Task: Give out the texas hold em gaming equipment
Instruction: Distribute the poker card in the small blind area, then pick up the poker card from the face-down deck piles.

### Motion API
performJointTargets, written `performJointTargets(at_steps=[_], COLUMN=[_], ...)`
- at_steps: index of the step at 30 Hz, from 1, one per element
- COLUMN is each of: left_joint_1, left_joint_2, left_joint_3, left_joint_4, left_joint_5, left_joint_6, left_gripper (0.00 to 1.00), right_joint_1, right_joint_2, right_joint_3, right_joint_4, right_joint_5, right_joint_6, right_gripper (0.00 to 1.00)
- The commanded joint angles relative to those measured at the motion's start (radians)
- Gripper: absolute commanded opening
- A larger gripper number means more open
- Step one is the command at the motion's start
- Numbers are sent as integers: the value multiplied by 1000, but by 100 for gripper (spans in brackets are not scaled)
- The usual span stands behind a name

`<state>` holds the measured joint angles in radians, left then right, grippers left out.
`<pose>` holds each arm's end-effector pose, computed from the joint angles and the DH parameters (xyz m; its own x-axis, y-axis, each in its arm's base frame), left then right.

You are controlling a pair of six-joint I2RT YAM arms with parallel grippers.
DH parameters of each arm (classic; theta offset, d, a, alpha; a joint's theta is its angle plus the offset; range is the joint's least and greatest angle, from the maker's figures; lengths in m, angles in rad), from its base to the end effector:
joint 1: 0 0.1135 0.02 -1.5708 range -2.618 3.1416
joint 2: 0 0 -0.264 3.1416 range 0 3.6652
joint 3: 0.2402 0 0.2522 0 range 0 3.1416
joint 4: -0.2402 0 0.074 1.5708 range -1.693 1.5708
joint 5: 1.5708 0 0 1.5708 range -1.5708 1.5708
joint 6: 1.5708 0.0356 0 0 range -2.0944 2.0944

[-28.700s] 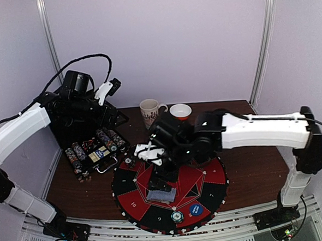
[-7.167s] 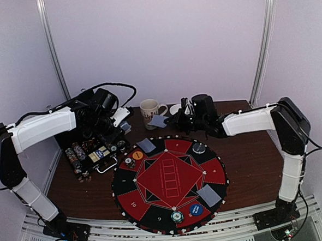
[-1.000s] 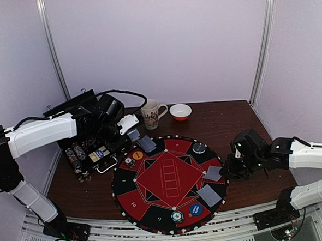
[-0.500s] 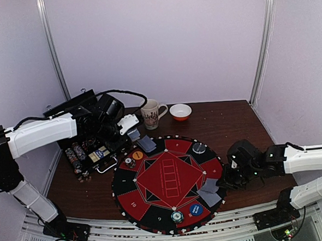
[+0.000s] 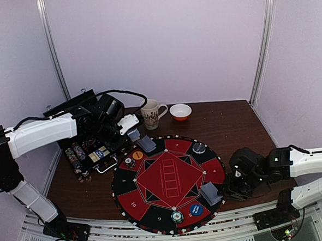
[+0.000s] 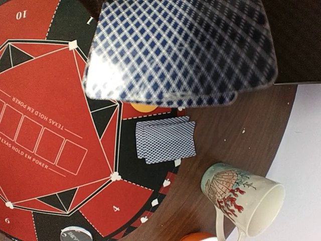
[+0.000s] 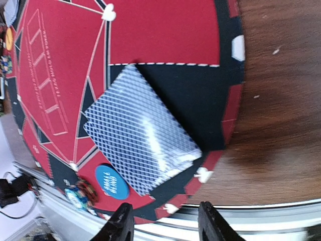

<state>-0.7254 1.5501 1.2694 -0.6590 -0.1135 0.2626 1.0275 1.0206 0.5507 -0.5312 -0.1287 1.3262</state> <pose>0.2504 -0.2166 0.2789 -0.4253 0.7218 -0.5461 0.7451 0.6217 0.2415 0.0925 0.1620 0.1891 -0.9638 0.2654 -0.0258 0.2081 0.8092 0.5495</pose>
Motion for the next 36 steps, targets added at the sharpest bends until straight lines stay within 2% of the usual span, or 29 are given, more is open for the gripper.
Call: performJointTargets(at_steps=[1, 4, 6, 8, 11, 15, 19, 23, 27, 36], left_joint_1=[9, 9, 8, 4, -11, -30, -43, -45, -45, -45], left_joint_2=[-2, -14, -30, -51, -72, -78, -82, -79, -70, -53], left_joint_3=[8, 8, 8, 6, 4, 9, 18, 27, 35, 44], left_joint_4=[27, 28, 29, 37, 44, 44, 34, 33, 29, 30], left_joint_5=[15, 38, 80, 125, 154, 174, 192, 200, 198, 214], left_joint_6=[13, 22, 38, 58, 85, 109, 111, 112, 107, 108], left_gripper=[45, 45, 45, 45, 45, 45, 45, 45, 45, 45], right_joint_1=[-2, -17, -35, -86, -197, -268, -289, -289, -280, -253], right_joint_2=[-15, 19, 71, 155, 273, 433, 618, 748, 828, 946], right_joint_3=[81, 178, 273, 395, 508, 582, 742, 857, 892, 970], right_joint_4=[-212, -191, -131, -9, 190, 512, 592, 661, 757, 749], right_joint_5=[127, 195, 199, 96, -202, -482, -607, -654, -712, -708], right_joint_6=[-77, -189, -331, -525, -663, -712, -782, -802, -759, -766], right_gripper=[49, 49, 56, 65, 71, 76, 80, 81, 81, 80])
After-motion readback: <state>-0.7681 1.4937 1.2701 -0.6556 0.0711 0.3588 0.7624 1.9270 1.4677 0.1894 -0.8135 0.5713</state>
